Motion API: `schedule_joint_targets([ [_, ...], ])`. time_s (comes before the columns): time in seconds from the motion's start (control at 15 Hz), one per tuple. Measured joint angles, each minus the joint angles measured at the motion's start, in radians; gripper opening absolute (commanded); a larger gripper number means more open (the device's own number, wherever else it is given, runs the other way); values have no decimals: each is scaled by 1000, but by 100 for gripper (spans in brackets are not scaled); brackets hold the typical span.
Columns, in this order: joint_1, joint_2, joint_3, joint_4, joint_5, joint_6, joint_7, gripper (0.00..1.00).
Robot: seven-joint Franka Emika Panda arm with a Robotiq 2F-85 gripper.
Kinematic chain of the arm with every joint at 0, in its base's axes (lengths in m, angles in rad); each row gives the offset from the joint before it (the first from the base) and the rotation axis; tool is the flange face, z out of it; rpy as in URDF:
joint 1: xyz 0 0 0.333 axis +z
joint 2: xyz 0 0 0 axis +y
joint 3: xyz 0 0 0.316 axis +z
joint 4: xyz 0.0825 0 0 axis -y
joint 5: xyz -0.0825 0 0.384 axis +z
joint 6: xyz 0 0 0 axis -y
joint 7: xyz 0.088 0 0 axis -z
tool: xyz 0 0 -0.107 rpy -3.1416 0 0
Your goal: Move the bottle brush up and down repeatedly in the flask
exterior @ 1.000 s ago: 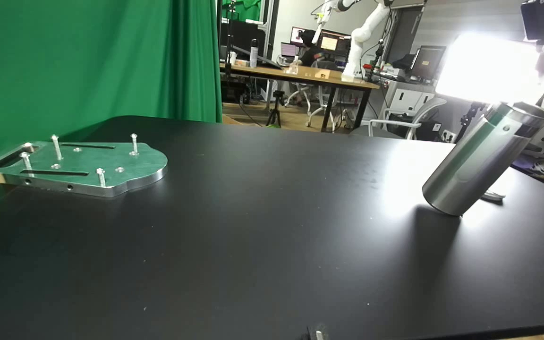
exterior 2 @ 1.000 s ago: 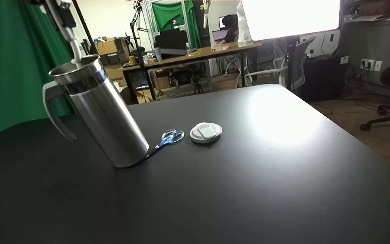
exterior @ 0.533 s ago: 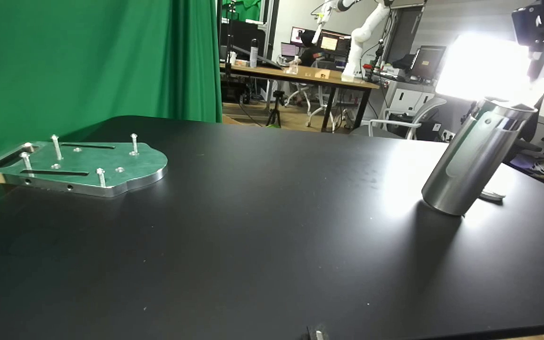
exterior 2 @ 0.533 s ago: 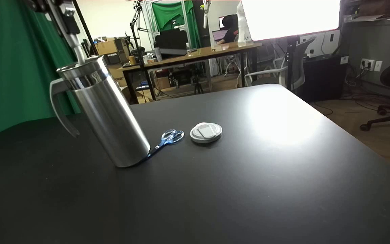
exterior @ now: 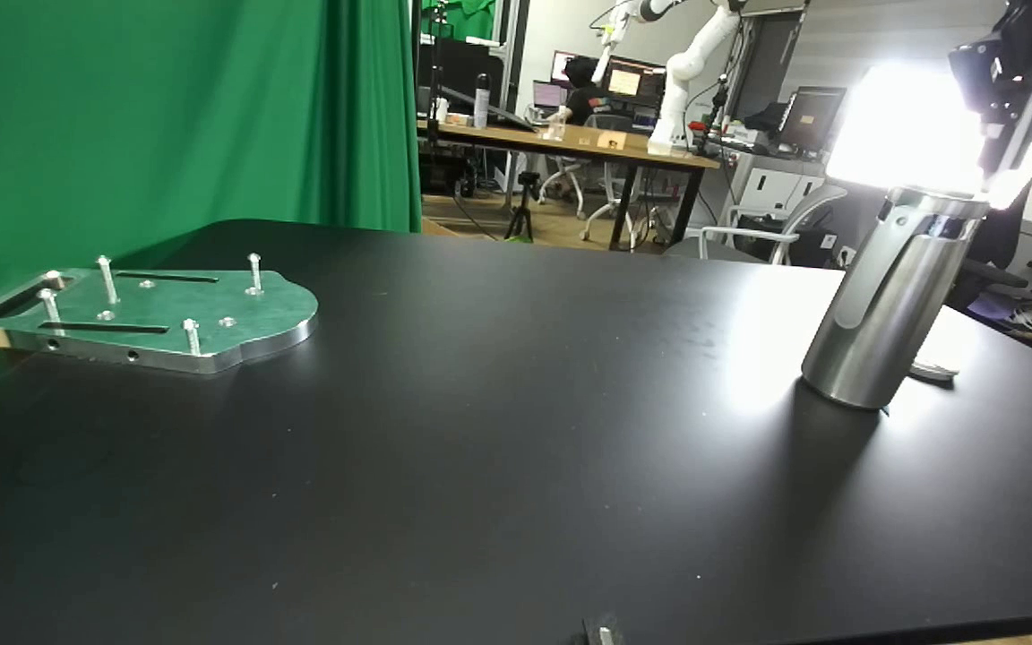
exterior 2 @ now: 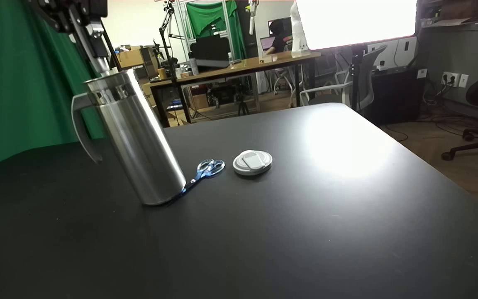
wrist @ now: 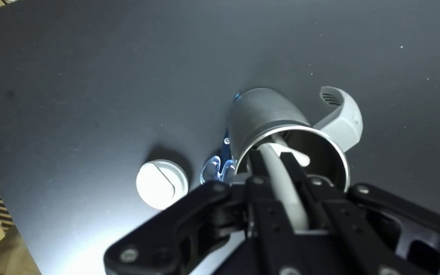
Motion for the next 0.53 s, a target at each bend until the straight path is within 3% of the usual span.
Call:
schedule_joint_targets([
  [0.53,2,-35,1,38,0,-5,5,4],
])
